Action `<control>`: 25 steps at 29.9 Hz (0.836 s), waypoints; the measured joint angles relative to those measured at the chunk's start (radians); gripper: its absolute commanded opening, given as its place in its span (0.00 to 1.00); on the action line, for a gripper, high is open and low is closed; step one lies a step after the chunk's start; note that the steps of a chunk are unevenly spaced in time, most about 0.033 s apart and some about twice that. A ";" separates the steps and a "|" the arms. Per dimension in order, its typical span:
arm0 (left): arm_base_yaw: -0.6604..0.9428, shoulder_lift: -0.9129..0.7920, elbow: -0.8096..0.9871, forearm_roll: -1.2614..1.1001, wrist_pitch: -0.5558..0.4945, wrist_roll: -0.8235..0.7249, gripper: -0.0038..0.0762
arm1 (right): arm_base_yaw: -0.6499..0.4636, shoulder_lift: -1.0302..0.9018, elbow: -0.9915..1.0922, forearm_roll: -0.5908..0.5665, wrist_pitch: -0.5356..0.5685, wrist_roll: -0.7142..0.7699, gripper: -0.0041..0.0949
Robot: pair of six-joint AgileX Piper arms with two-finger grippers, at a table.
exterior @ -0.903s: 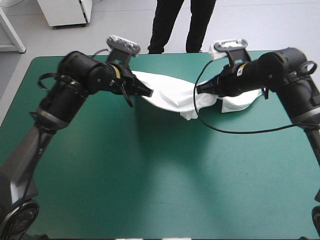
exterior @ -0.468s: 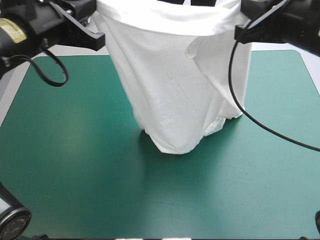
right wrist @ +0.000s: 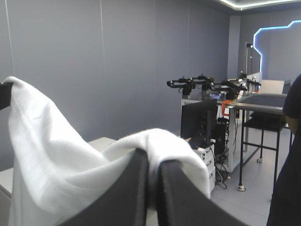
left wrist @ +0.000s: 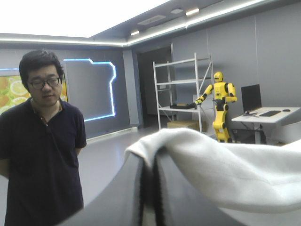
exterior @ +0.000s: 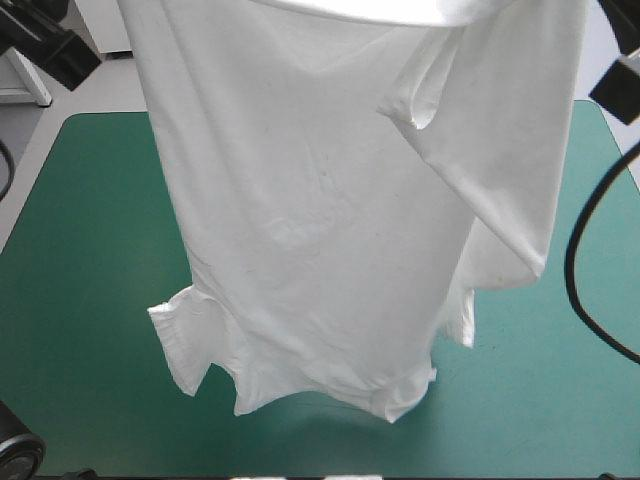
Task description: Fold the cloth
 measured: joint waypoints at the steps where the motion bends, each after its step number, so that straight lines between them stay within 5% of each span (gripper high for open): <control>1: 0.000 -0.003 0.000 -0.007 -0.013 0.003 0.02 | 0.000 -0.002 0.000 0.004 -0.009 -0.001 0.05; 10: 0.000 0.057 -0.003 0.124 0.026 0.000 0.02 | 0.000 0.032 0.059 -0.072 0.012 -0.022 0.05; 18: 0.000 0.346 0.008 0.408 0.267 -0.041 0.02 | 0.000 0.242 0.253 -0.309 0.082 0.018 0.04; 25: 0.024 0.594 0.011 0.400 0.273 -0.065 0.02 | -0.084 0.435 0.328 -0.353 0.082 0.046 0.02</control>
